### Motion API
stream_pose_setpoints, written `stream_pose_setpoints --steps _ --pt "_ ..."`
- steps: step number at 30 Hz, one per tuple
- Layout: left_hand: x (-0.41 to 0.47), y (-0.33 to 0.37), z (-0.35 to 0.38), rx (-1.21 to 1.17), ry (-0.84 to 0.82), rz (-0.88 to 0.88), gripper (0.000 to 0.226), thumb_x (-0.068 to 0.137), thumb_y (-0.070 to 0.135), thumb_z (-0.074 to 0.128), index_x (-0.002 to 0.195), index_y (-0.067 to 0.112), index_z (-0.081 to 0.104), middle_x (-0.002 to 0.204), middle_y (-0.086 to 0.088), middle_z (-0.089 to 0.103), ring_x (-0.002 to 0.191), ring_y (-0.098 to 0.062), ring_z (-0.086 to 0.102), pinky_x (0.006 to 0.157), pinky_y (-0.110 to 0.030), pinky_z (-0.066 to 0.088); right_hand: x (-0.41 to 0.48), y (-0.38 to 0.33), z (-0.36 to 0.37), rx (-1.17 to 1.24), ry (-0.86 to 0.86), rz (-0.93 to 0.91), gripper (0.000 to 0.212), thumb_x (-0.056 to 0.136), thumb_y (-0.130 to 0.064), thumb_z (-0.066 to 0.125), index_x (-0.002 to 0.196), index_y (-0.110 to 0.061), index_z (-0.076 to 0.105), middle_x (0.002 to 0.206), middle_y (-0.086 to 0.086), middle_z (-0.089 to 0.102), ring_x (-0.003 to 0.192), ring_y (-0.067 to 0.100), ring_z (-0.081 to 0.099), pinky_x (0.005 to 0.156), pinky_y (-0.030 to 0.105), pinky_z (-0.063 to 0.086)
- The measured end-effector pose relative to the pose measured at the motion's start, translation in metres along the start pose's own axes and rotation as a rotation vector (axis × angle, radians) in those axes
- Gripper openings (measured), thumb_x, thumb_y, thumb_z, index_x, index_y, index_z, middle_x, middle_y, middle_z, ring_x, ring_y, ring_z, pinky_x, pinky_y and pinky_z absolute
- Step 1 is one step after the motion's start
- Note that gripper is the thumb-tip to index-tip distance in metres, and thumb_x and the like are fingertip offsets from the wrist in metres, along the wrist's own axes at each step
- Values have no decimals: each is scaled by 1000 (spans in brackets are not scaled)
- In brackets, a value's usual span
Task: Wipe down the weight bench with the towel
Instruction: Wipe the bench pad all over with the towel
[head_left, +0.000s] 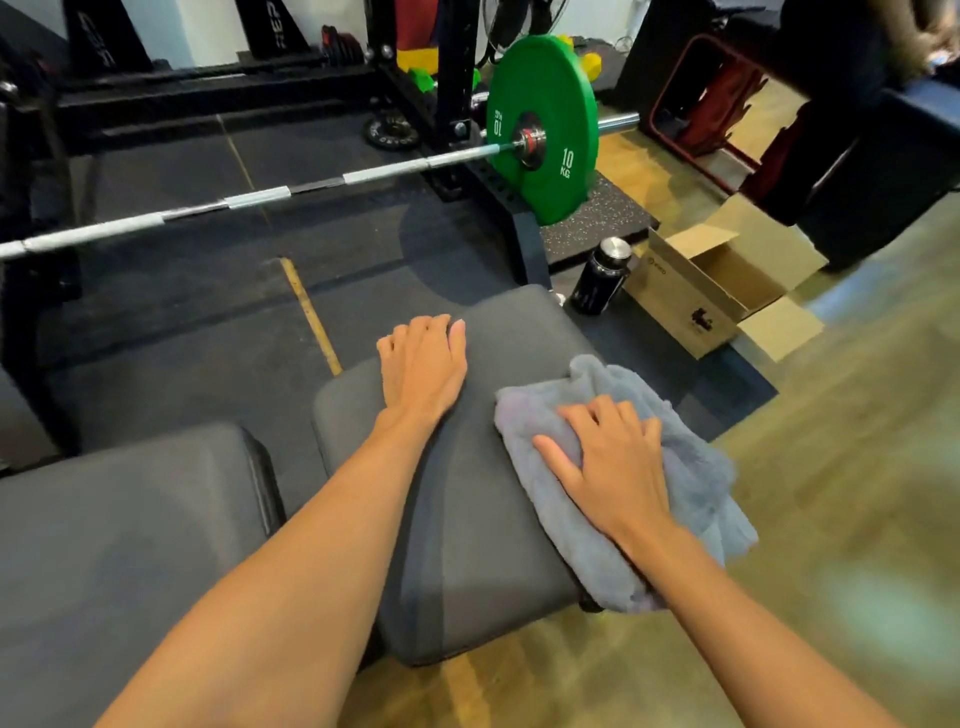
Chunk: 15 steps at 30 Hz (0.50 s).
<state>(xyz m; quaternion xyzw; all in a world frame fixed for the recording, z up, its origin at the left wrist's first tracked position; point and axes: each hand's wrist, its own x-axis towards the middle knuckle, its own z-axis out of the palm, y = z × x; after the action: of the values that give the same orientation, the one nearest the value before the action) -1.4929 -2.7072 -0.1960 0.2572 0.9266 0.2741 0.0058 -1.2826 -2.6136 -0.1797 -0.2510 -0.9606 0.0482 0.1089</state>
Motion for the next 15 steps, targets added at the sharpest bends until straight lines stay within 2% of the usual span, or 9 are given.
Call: stream_pose_setpoints --steps 3,5,9,13,15 --pt "13 23 12 -18 -71 36 39 99 37 31 93 13 61 109 -10 64 100 -35 55 88 -44 35 -30 15 -9 -19 1 8 37 91 -57 40 98 -29 62 90 -3 55 81 22 50 70 42 37" --pt "20 34 21 -40 -74 36 40 99 38 29 92 15 61 109 -9 64 99 -33 54 89 -44 35 -18 17 -7 -45 2 14 38 92 -57 37 95 -29 62 89 -3 56 81 21 49 70 44 38" --pt "22 30 35 -99 -9 38 42 97 38 24 89 17 60 105 -3 65 97 -26 52 93 -43 36 66 19 18 -48 47 47 43 93 -56 32 92 -24 61 88 1 56 83 25 49 72 45 36" --pt "27 28 42 -71 35 63 54 96 45 21 112 16 63 113 -2 65 103 -23 53 95 -39 35 179 22 51 35 22 55 42 96 -53 37 106 -18 58 103 9 59 98 33 54 79 47 39" --pt "28 27 43 -44 34 79 51 98 44 25 119 15 61 116 -4 63 105 -24 52 96 -38 34 215 22 56 131 -20 75 41 96 -52 40 109 -17 57 106 11 59 101 35 55 81 48 40"
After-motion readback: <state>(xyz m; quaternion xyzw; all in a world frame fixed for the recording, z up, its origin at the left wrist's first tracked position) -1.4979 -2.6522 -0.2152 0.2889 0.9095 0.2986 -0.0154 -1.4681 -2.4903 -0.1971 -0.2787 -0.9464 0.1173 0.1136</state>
